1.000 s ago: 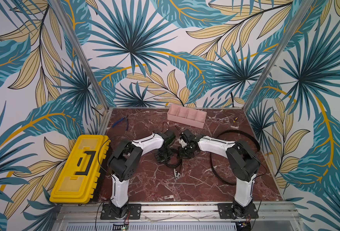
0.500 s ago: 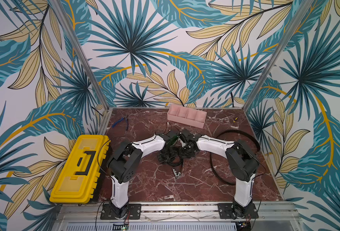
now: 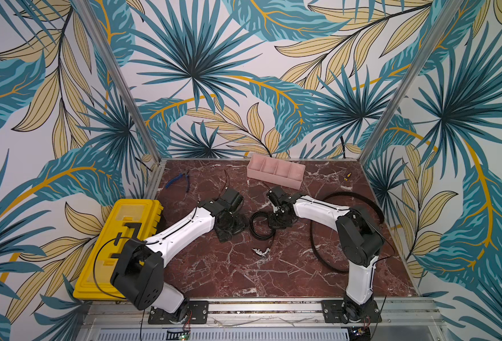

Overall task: Place the belts into the storage roll
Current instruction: Pick up the belt from the center of the board, then move the container to the center of the board.

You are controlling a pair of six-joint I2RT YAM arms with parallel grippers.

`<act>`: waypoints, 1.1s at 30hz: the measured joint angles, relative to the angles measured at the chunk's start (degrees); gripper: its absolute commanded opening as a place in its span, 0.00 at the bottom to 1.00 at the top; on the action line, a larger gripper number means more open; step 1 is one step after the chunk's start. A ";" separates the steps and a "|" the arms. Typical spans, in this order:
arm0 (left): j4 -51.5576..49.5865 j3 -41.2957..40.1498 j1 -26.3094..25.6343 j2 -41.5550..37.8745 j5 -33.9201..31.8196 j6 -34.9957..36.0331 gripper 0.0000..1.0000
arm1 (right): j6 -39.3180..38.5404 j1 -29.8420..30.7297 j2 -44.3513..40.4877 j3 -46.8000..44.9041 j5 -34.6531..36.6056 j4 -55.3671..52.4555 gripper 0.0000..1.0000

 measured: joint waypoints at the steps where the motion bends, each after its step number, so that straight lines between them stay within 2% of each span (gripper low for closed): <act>1: 0.24 -0.04 1.18 -2.12 -0.28 0.52 0.97 | -0.83 -0.57 -0.37 0.09 1.07 -0.68 0.00; 4: 1.97 0.81 5.70 -6.27 -1.07 2.25 0.99 | -3.93 -1.73 -3.26 1.27 5.60 -4.17 0.00; 7: 3.50 5.40 9.51 -2.89 0.04 3.58 1.00 | -6.88 -1.73 -8.00 4.00 10.23 -7.76 0.00; 11: 7.78 13.79 12.41 8.87 4.90 3.54 0.99 | -10.51 -1.68 -15.02 8.33 17.35 -11.39 0.00; 16: 14.40 24.37 13.55 24.65 9.49 0.42 1.00 | -16.15 -1.68 -20.79 11.45 25.83 -12.59 0.00; 21: 17.86 40.54 13.60 39.26 10.54 -3.98 1.00 | -23.87 -1.81 -23.80 10.27 33.62 -9.40 0.00; 29: 17.66 63.80 13.14 54.97 7.89 -11.02 0.99 | -32.74 -6.73 -26.38 6.99 35.78 1.07 0.00; 33: 15.39 69.59 12.74 60.24 6.25 -14.16 1.00 | -33.55 -10.05 -26.38 6.99 34.95 3.74 0.00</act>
